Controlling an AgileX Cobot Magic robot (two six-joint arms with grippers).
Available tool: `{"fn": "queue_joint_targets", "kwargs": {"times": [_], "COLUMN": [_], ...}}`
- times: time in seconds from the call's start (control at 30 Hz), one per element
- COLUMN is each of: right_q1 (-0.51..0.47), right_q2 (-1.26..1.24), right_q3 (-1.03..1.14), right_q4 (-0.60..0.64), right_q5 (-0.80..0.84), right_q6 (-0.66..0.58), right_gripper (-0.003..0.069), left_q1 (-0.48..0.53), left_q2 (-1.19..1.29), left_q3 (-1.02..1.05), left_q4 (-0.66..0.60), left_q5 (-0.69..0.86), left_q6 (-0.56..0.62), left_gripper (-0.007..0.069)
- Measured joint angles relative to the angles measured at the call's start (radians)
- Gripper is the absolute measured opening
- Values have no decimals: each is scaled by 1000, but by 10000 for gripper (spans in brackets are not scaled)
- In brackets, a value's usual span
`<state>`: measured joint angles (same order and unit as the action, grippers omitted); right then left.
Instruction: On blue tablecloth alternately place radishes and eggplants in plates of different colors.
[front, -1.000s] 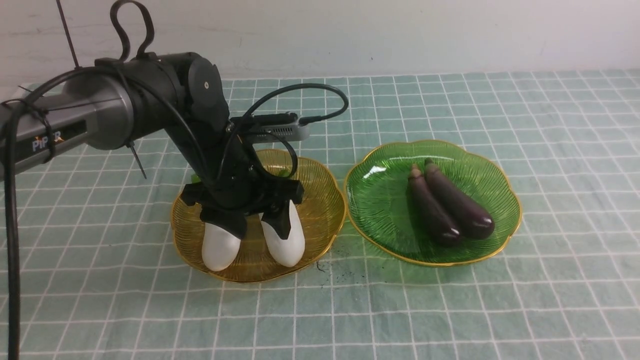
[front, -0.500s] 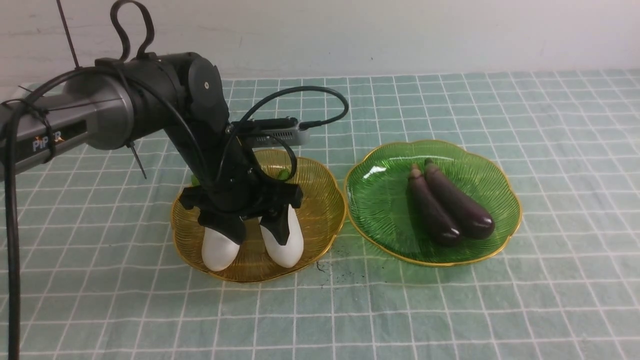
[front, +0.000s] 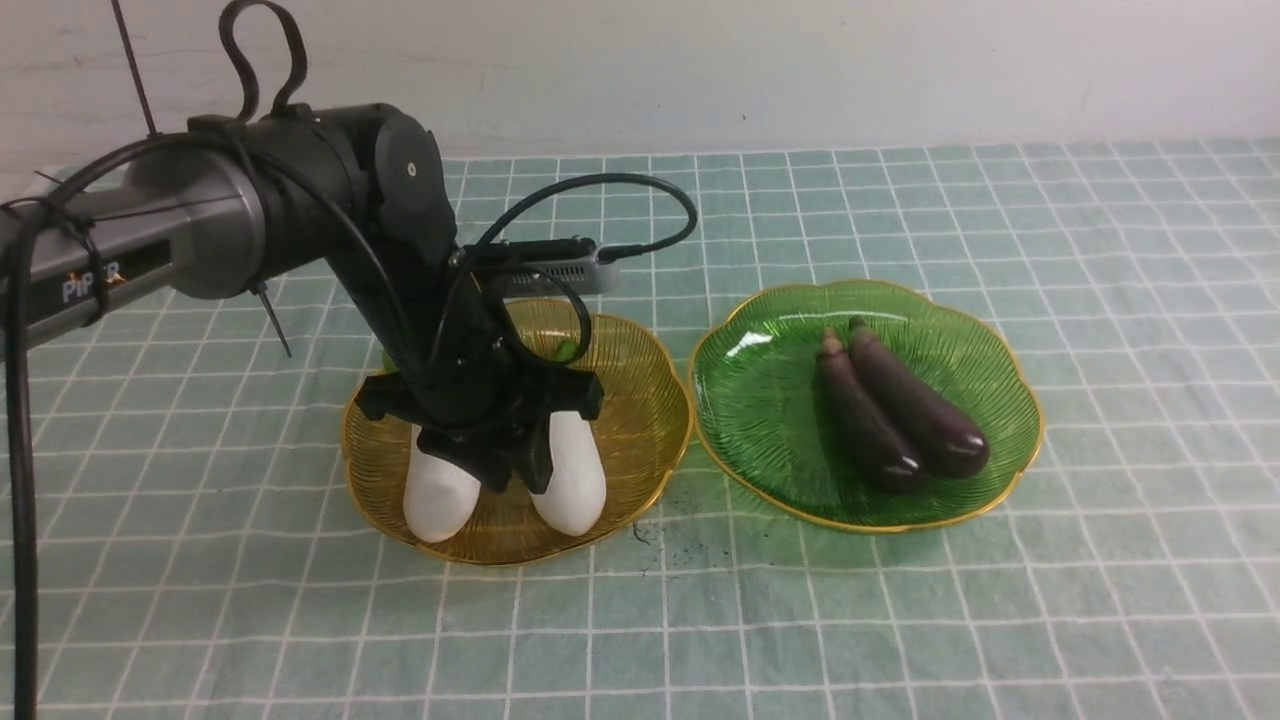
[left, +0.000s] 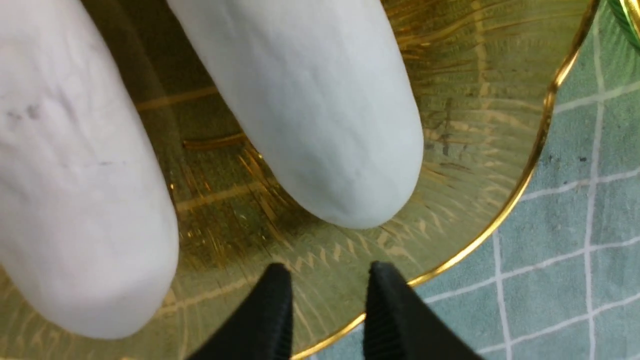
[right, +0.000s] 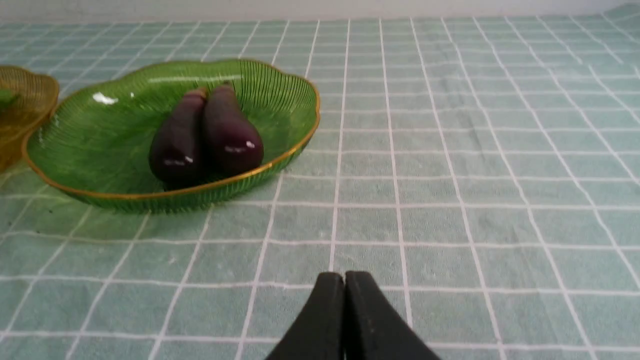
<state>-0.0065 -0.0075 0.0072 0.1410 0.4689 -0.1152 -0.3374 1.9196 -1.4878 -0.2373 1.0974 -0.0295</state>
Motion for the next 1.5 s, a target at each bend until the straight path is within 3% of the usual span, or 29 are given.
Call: {"fn": "queue_joint_targets", "kwargs": {"times": [0.13, 0.23, 0.57, 0.93, 1.43, 1.5], "right_q1": [-2, -6, -86, -87, -87, -87], "right_q2": [-1, -1, -1, -1, -1, -1], "right_q3": [6, 9, 11, 11, 11, 11], "right_q4": [-1, -2, -2, -2, -2, -2], "right_q5": [-37, -49, -64, -64, -64, -64], "right_q6": [0, 0, 0, 0, 0, 0], "right_gripper": [-15, -15, -15, -15, -15, -15], "left_q1": [0, 0, 0, 0, 0, -1], "left_q2": [-33, -82, -341, -652, -1142, -1277], "left_q3": [0, 0, 0, 40, 448, 531], "left_q4": [-9, -26, -44, -32, -63, -99], "left_q5": [60, 102, 130, 146, 150, 39], "left_q6": [54, 86, 104, 148, 181, 219], "left_gripper": [13, -5, -8, -8, -8, -8]}}
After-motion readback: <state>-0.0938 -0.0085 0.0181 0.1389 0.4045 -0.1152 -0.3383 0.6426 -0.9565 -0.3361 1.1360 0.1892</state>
